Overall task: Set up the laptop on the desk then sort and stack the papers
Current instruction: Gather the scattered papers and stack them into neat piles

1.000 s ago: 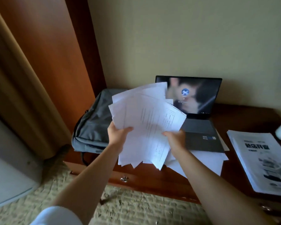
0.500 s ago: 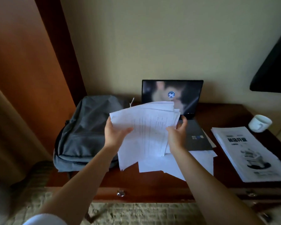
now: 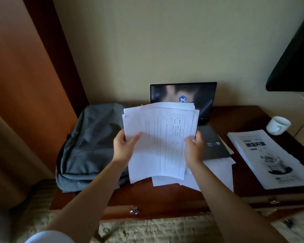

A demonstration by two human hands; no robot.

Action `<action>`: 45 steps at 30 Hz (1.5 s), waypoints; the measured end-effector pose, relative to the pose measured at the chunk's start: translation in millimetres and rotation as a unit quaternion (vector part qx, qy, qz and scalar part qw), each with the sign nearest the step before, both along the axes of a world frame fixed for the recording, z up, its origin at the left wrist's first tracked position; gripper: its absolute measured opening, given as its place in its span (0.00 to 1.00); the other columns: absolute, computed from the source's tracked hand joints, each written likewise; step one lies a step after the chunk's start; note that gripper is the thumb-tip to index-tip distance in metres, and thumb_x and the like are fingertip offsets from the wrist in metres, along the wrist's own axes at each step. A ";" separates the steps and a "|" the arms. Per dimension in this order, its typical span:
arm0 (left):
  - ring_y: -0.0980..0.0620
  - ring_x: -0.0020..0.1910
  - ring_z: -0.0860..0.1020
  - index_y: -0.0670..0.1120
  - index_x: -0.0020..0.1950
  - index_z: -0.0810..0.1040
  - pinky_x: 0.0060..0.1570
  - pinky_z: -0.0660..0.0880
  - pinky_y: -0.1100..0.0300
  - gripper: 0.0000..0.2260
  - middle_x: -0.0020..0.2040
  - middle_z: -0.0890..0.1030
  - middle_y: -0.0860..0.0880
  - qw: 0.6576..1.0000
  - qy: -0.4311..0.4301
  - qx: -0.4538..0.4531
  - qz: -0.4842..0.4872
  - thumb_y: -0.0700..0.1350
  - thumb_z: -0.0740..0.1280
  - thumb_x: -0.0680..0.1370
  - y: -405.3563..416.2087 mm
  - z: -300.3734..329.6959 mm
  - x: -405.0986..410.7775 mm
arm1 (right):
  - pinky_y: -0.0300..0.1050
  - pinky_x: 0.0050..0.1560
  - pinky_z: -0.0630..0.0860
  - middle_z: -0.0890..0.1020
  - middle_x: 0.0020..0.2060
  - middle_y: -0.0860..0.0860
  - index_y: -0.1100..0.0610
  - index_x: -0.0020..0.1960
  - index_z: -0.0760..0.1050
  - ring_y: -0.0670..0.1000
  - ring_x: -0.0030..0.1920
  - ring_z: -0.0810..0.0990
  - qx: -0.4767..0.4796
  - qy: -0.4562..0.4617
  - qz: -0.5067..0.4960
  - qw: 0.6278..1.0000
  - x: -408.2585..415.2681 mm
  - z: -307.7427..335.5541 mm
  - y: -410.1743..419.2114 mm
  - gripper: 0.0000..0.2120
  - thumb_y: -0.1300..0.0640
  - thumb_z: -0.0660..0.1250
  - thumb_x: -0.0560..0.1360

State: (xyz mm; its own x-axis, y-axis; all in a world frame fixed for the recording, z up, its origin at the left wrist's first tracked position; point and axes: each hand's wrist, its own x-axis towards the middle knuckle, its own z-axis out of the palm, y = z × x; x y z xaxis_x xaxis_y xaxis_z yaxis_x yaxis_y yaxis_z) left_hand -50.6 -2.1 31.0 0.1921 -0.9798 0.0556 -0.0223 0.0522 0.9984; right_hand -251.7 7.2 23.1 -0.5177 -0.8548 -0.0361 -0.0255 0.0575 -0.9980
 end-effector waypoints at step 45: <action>0.45 0.50 0.78 0.43 0.60 0.72 0.50 0.77 0.50 0.11 0.53 0.78 0.45 0.986 -0.024 0.167 -0.007 0.37 0.63 0.78 55.0 -34.8 -312.9 | 0.43 0.50 0.76 0.72 0.68 0.50 0.50 0.75 0.57 0.54 0.60 0.77 0.112 0.213 0.011 0.971 -276.0 -59.3 83.6 0.31 0.69 0.56 0.75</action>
State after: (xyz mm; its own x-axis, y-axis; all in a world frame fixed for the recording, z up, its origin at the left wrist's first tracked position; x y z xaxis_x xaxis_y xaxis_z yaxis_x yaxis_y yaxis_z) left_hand -363.5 52.9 -3.8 0.1829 -0.9475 -0.2622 -0.0713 -0.2787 0.9577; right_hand -527.7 90.8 -36.2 -0.5082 -0.8612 -0.0087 -0.4367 0.2664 -0.8592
